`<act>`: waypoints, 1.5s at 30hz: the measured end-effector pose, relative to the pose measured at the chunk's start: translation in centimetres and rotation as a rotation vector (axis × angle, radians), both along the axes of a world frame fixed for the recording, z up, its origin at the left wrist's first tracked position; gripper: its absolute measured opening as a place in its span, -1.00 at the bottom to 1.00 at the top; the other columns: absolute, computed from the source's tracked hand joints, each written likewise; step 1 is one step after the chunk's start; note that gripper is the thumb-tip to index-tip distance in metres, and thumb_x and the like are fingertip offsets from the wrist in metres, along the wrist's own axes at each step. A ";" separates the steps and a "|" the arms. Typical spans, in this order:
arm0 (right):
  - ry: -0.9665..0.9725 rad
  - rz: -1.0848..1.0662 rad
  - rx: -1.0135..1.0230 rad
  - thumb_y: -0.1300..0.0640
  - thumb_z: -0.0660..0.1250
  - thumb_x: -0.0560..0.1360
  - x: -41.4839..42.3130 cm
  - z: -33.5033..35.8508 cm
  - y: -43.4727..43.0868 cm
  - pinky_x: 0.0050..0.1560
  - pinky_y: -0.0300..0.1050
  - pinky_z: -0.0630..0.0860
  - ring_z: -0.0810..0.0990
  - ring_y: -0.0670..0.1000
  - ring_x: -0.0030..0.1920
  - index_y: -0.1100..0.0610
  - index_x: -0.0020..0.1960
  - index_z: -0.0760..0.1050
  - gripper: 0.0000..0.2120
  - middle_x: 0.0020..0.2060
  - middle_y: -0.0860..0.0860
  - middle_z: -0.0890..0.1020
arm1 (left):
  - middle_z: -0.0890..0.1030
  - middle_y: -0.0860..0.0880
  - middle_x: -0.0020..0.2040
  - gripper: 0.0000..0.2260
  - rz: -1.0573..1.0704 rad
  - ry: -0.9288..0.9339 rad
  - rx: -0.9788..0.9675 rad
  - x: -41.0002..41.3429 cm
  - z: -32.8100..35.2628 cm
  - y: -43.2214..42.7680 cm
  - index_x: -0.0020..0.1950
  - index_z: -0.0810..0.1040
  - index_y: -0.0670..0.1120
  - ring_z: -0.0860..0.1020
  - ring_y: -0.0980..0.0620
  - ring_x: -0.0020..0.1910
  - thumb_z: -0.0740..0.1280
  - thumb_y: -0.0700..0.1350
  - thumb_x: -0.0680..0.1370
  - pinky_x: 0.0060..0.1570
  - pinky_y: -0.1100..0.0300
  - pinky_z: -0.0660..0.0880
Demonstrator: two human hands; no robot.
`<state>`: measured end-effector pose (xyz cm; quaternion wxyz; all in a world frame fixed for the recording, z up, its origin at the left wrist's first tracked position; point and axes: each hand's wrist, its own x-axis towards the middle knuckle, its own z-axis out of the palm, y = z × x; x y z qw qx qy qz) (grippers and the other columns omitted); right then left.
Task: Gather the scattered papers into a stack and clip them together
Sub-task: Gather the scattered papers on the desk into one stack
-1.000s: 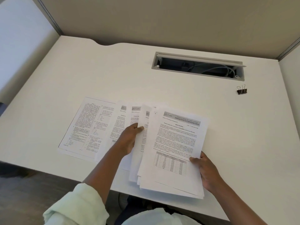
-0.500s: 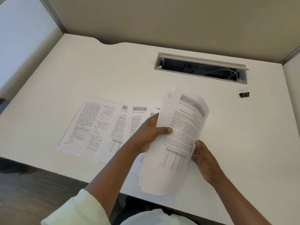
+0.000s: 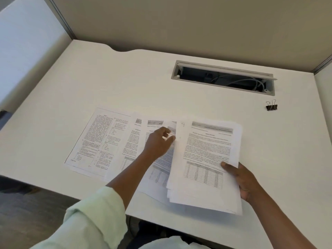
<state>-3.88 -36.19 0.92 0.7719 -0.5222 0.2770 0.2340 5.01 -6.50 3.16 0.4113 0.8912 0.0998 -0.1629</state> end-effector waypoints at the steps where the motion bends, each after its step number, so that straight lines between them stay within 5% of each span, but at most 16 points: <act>1: 0.002 -0.011 -0.039 0.26 0.39 0.51 -0.3 -0.5 -0.4 0.09 0.09 0.68 0.73 0.16 0.14 0.15 0.35 0.56 -0.59 0.20 0.14 0.71 | 0.60 -0.08 0.31 -0.58 -0.086 -0.066 0.172 0.6 -0.9 0.7 0.38 0.53 -0.07 0.58 -0.10 0.27 0.43 0.08 0.57 0.22 0.02 0.52; 4: 0.009 -0.021 -0.115 0.22 0.42 0.49 -1.2 -1.3 -1.1 0.19 0.13 0.60 0.72 0.15 0.15 0.11 0.33 0.57 -0.59 0.22 0.12 0.71 | 0.28 -0.16 0.62 -0.18 -0.261 -0.108 0.424 2.1 -2.3 2.1 0.61 0.26 -0.09 0.30 -0.19 0.57 0.46 0.26 0.49 0.45 -0.14 0.35; 7: 0.013 -0.040 -0.164 0.25 0.39 0.55 -1.9 -1.7 -1.1 0.12 0.07 0.60 0.74 0.11 0.11 0.08 0.31 0.57 -0.66 0.18 0.07 0.72 | -0.07 -0.18 0.71 0.13 -0.365 -0.035 0.489 3.3 -3.2 2.0 0.69 -0.03 -0.08 -0.05 -0.20 0.68 0.47 0.41 0.37 0.59 -0.17 0.07; 12: 0.044 -0.063 -0.191 0.25 0.39 0.56 -2.3 -1.8 -0.7 0.08 0.03 0.58 0.75 0.08 0.08 0.09 0.30 0.58 -0.69 0.15 0.05 0.74 | -0.33 -0.11 0.68 0.30 -0.509 0.011 0.493 3.9 -5.1 1.1 0.68 -0.31 -0.02 -0.28 -0.16 0.66 0.53 0.40 0.30 0.62 -0.14 -0.16; 24: 0.065 -0.053 -0.231 0.25 0.40 0.57 -2.1 -2.2 -0.9 0.18 0.07 0.57 0.72 0.12 0.16 0.11 0.31 0.58 -0.68 0.17 0.06 0.73 | -0.04 -0.04 0.72 0.07 -0.515 -0.104 0.458 1.8 -5.7 0.7 0.70 -0.16 -0.04 -0.08 -0.10 0.69 0.44 0.31 0.47 0.62 -0.04 -0.02; 29: 0.053 -0.049 -0.228 0.25 0.39 0.57 -2.1 -2.1 -0.9 0.19 0.07 0.56 0.71 0.12 0.16 0.09 0.31 0.58 -0.68 0.18 0.06 0.73 | 0.44 -0.09 0.52 -0.16 -0.426 -0.207 0.409 0.3 -4.7 -0.6 0.70 0.03 -0.02 0.38 -0.17 0.44 0.46 -0.06 0.56 0.32 -0.03 0.44; 33: 0.048 -0.039 -0.114 0.24 0.38 0.56 -2.3 -1.8 -1.0 0.30 0.19 0.52 0.68 0.18 0.23 0.11 0.38 0.54 -0.61 0.24 0.10 0.70 | 0.48 -0.20 0.43 -0.34 -0.213 -0.194 0.246 0.5 -3.8 -0.3 0.68 0.12 -0.07 0.45 -0.21 0.38 0.29 -0.27 0.62 0.30 -0.05 0.43; 36: 0.061 -0.007 -0.075 0.21 0.39 0.54 -2.6 -1.9 -1.0 0.40 0.31 0.43 0.64 0.24 0.28 0.12 0.41 0.52 -0.57 0.28 0.14 0.67 | 0.46 -0.22 0.49 -0.40 -0.079 -0.193 0.217 2.0 -3.1 1.6 0.64 0.22 -0.14 0.43 -0.21 0.46 0.32 -0.24 0.62 0.42 -0.05 0.36; 41: 0.072 -0.021 -0.067 0.22 0.41 0.54 -2.7 -2.5 -0.8 0.41 0.36 0.41 0.64 0.26 0.28 0.13 0.40 0.54 -0.58 0.28 0.17 0.66 | 0.45 -0.25 0.39 -0.44 -0.001 -0.072 0.331 3.8 -3.2 4.6 0.52 0.37 -0.18 0.47 -0.26 0.36 0.44 -0.13 0.56 0.28 -0.10 0.46; 45: 0.074 -0.016 -0.075 0.22 0.41 0.54 -2.6 -2.5 -0.6 0.40 0.36 0.42 0.65 0.25 0.27 0.13 0.38 0.55 -0.59 0.27 0.15 0.67 | 0.35 -0.24 0.42 -0.26 -0.077 -0.032 0.482 4.2 -3.8 5.5 0.53 0.29 -0.14 0.38 -0.26 0.39 0.52 0.10 0.49 0.29 -0.14 0.43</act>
